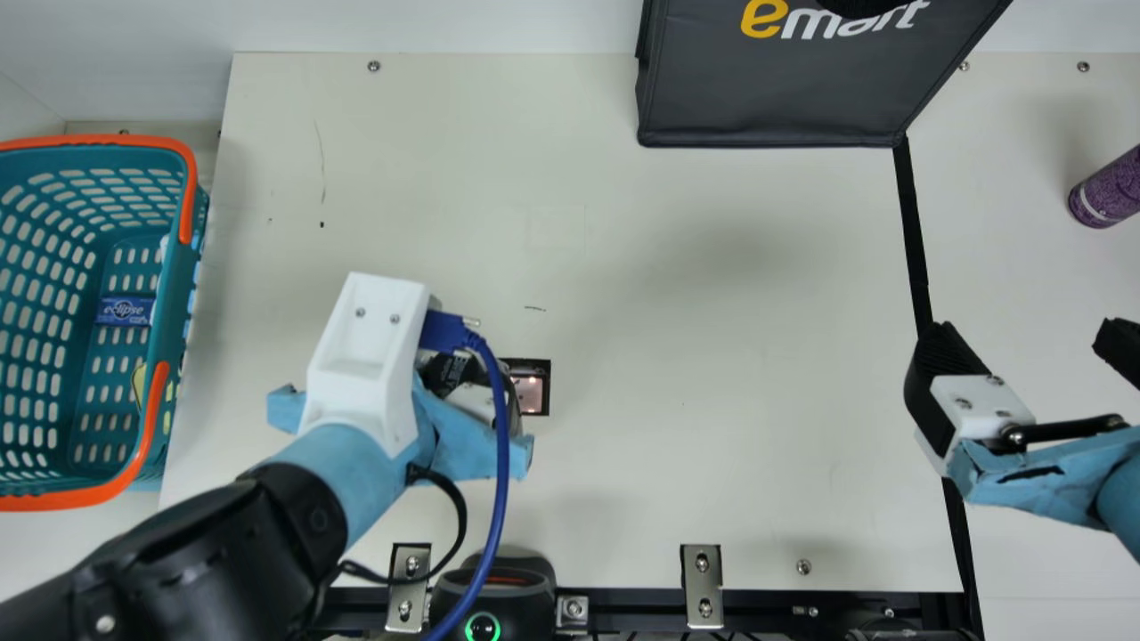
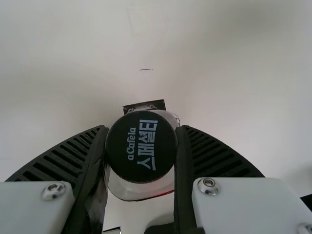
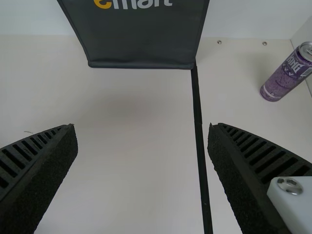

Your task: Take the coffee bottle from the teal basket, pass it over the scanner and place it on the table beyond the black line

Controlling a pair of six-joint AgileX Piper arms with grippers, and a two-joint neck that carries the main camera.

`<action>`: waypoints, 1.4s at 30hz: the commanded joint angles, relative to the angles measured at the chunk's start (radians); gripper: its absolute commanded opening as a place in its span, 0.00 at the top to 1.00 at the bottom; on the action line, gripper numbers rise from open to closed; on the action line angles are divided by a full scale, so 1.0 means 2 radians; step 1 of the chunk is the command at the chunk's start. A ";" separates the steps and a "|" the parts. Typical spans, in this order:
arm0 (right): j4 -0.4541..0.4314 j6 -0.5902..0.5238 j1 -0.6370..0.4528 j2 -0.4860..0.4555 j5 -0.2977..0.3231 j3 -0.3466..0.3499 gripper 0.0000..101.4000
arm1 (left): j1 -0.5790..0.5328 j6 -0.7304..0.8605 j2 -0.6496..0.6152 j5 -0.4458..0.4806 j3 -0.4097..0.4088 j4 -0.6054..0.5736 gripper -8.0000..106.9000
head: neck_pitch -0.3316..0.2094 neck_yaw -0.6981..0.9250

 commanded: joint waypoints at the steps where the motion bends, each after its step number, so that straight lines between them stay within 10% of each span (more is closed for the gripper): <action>1: 0.000 0.000 0.000 0.000 0.000 0.000 0.06 | -0.011 -0.010 -0.005 0.001 0.004 0.006 1.00 | -0.014 0.001; 42: 0.000 0.000 0.000 0.000 0.000 0.000 0.06 | 0.014 -0.015 0.259 -0.127 -0.178 0.074 1.00 | -0.014 0.001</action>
